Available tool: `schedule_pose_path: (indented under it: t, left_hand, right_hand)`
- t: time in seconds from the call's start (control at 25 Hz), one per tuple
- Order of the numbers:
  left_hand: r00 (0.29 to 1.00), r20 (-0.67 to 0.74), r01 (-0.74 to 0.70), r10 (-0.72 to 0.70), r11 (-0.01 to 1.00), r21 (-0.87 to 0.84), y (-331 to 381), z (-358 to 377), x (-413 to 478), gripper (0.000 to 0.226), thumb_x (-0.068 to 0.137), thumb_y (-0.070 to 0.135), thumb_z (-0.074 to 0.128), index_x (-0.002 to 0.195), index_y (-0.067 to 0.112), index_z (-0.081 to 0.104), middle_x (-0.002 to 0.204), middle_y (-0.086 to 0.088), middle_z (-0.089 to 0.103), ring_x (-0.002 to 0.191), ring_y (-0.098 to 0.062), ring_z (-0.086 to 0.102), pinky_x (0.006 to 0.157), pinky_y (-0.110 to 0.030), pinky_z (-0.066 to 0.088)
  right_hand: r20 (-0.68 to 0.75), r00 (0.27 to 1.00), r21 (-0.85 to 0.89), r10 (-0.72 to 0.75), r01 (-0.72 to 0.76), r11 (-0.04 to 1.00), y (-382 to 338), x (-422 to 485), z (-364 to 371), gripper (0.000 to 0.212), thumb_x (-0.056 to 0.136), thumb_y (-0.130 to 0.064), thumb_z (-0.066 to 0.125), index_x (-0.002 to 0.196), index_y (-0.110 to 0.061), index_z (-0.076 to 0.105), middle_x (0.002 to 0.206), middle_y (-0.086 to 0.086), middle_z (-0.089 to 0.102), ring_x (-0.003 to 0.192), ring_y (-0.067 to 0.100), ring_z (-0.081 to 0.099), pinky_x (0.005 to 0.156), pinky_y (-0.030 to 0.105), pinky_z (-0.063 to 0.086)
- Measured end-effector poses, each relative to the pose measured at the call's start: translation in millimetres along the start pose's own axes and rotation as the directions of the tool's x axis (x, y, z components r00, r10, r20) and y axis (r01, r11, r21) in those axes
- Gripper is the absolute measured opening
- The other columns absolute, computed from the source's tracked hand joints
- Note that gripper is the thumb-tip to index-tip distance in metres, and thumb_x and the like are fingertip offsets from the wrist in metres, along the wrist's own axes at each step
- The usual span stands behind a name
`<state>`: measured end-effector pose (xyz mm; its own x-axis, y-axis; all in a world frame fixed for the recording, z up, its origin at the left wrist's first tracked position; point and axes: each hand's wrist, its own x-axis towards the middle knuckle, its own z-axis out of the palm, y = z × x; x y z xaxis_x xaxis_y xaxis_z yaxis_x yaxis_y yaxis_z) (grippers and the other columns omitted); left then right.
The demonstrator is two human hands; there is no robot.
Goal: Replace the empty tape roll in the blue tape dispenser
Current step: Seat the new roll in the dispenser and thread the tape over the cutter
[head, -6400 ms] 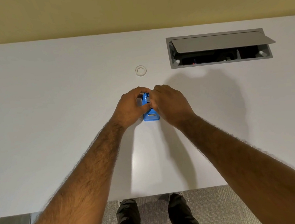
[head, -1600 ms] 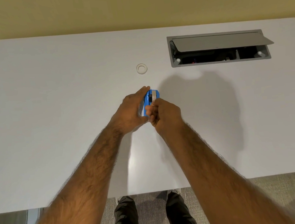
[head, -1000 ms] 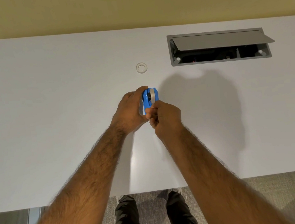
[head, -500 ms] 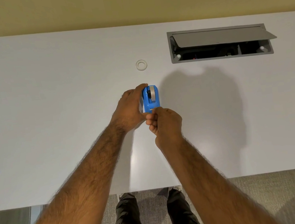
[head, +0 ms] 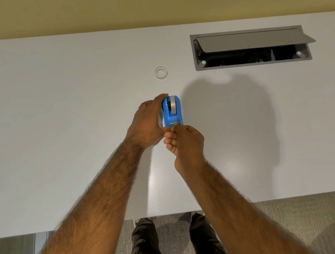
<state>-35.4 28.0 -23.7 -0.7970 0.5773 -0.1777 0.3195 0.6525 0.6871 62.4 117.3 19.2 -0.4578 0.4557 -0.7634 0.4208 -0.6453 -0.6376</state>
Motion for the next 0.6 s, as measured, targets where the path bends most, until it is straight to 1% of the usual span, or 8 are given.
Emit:
schedule_pose_path:
  t: [0.12,0.28,0.48,0.6]
  left_hand:
    - [1.0,0.006,0.009,-0.009,1.0,0.0,-0.2,-1.7,-0.4,0.09,0.076,0.042,0.079,0.152,0.028,0.033,0.145,0.003,0.052,0.133,-0.022,0.043,0.11,-0.042,0.037]
    - [1.0,0.01,0.018,-0.018,1.0,0.013,-0.4,-0.8,0.2,0.092,0.075,0.045,0.08,0.151,0.028,0.032,0.146,0.003,0.052,0.134,-0.022,0.043,0.11,-0.043,0.037]
    - [1.0,0.011,0.02,-0.02,1.0,0.022,-0.2,-0.6,0.6,0.091,0.076,0.044,0.08,0.152,0.027,0.033,0.146,0.001,0.052,0.134,-0.023,0.044,0.111,-0.043,0.036]
    - [1.0,0.011,0.019,-0.02,0.999,0.025,0.3,-0.3,0.7,0.091,0.077,0.043,0.081,0.152,0.025,0.033,0.147,0.0,0.052,0.133,-0.023,0.045,0.111,-0.042,0.036]
  right_hand:
    - [0.006,1.0,0.0,-0.027,0.027,1.0,2.1,-0.1,-0.5,0.013,0.09,-0.014,0.06,0.091,-0.007,0.072,0.074,0.011,0.072,0.062,0.021,0.064,0.064,0.03,0.058]
    - [0.026,0.999,-0.012,-0.041,0.042,0.999,3.7,1.6,-2.0,0.014,0.09,-0.018,0.063,0.091,-0.007,0.072,0.077,0.013,0.071,0.065,0.024,0.064,0.064,0.03,0.059]
    - [0.078,0.997,-0.022,-0.025,0.027,0.999,4.2,5.1,-5.2,0.023,0.091,-0.024,0.064,0.103,-0.005,0.07,0.084,0.013,0.074,0.072,0.024,0.07,0.068,0.031,0.061]
    - [0.089,0.996,-0.012,0.02,-0.019,1.0,4.5,5.2,-6.9,0.023,0.091,-0.026,0.064,0.104,-0.007,0.07,0.09,0.011,0.075,0.078,0.025,0.073,0.068,0.03,0.061]
